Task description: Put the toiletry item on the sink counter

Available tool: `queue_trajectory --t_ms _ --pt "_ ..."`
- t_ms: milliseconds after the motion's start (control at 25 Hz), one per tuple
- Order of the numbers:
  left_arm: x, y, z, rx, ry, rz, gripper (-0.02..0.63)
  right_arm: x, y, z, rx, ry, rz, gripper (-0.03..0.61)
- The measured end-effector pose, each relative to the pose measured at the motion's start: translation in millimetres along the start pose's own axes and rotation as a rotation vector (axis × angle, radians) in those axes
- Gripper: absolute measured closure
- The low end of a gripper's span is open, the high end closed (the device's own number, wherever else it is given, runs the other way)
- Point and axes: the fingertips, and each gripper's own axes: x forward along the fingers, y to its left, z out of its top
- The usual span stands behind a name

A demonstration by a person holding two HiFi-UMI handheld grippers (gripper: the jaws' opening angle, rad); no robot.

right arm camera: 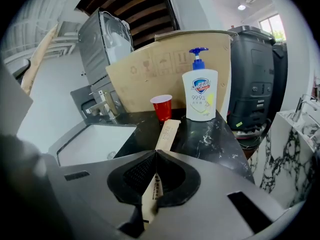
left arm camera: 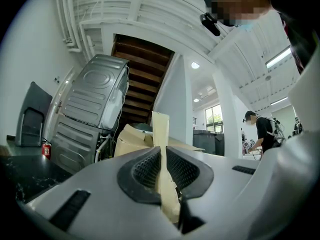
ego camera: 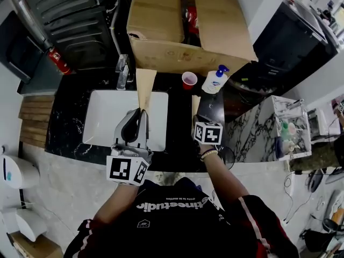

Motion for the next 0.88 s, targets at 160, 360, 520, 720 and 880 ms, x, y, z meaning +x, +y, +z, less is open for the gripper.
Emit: queue_trajectory --t_ms 160,360,520,720,880 --pt "1.1 2.2 1.3 0.005 0.0 -0.008 0.57 6.8 -8.2 -8.3 -0.006 0.032 -0.029 0.538" --pt "2.1 4.2 2.5 0.002 -0.001 -0.009 0.569 10.3 -10.7 -14.2 -0.025 0.05 -0.038 0.537" --pt "2.5 5.5 1.7 -0.003 0.0 -0.008 0.569 13.4 -7.9 -15.8 -0.036 0.059 -0.041 0.535" --pt "2.0 3.6 4.7 0.003 -0.007 -0.012 0.569 15.4 -9.7 -19.4 -0.01 0.062 -0.047 0.518" --pt "2.0 2.2 6.6 0.009 -0.009 -0.014 0.57 15.0 -12.7 -21.5 -0.002 0.068 -0.055 0.498"
